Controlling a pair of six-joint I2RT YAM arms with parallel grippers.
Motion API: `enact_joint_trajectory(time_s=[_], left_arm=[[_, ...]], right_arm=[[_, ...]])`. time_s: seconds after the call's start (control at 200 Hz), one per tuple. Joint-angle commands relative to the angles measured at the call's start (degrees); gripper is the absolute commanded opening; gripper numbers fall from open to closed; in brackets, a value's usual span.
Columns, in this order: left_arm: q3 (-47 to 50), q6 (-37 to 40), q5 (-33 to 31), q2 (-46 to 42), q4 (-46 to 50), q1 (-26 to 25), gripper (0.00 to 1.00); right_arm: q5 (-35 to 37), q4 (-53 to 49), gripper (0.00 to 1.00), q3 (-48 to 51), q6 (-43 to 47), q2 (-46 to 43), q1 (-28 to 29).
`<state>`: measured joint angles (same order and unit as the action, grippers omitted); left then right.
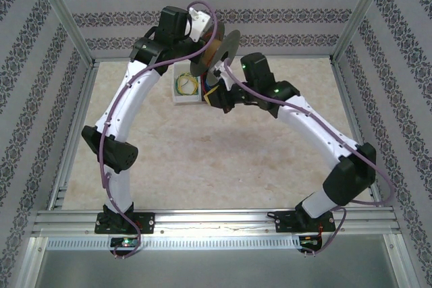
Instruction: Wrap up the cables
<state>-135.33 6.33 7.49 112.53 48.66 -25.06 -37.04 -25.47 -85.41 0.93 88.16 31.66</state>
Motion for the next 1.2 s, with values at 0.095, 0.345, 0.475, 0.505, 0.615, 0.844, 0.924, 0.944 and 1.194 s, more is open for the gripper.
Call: enact_joint_trajectory(time_s=[0.095,0.345,0.475,0.505,0.615,0.844,0.924,0.944,1.194], left_arm=[[0.65,0.6,-2.07,0.25,-2.33,-0.5,0.0],[7.51,4.24,-2.66,-2.53,-1.95,-1.71,0.0],[13.72,8.28,-3.1,-6.46,-2.34,-2.01,0.0],[15.25,9.32,-3.11,-7.57,-2.51,-2.02,0.0],[20.67,13.5,-3.34,-11.3,-2.57,-2.03,0.0],[27.28,25.71,2.53,-18.35,1.58,-2.02,0.0],[28.94,30.28,5.42,-20.72,3.27,-2.06,0.0],[29.33,31.17,6.01,-21.25,3.59,-1.95,0.0],[31.62,38.7,15.56,-25.8,6.66,-1.68,0.0]], right_arm=[[4.8,-5.15,0.0,-9.84,6.96,-5.04,0.09],[4.49,-8.35,0.0,-21.02,9.52,-0.91,-5.17],[2.98,-9.61,0.0,-24.67,9.18,2.44,-8.02],[2.62,-9.68,0.0,-25.04,9.12,2.93,-8.42],[0.91,-9.89,0.0,-25.26,9.06,4.1,-9.9],[-6.14,-9.53,0.0,-23.19,9.4,5.37,-13.57],[-8.75,-9.38,0.0,-22.38,9.37,5.79,-14.67],[-9.53,-9.29,0.0,-22.17,9.33,5.92,-14.98],[-18.92,-8.95,0.0,-20.0,10.09,6.79,-17.23]])
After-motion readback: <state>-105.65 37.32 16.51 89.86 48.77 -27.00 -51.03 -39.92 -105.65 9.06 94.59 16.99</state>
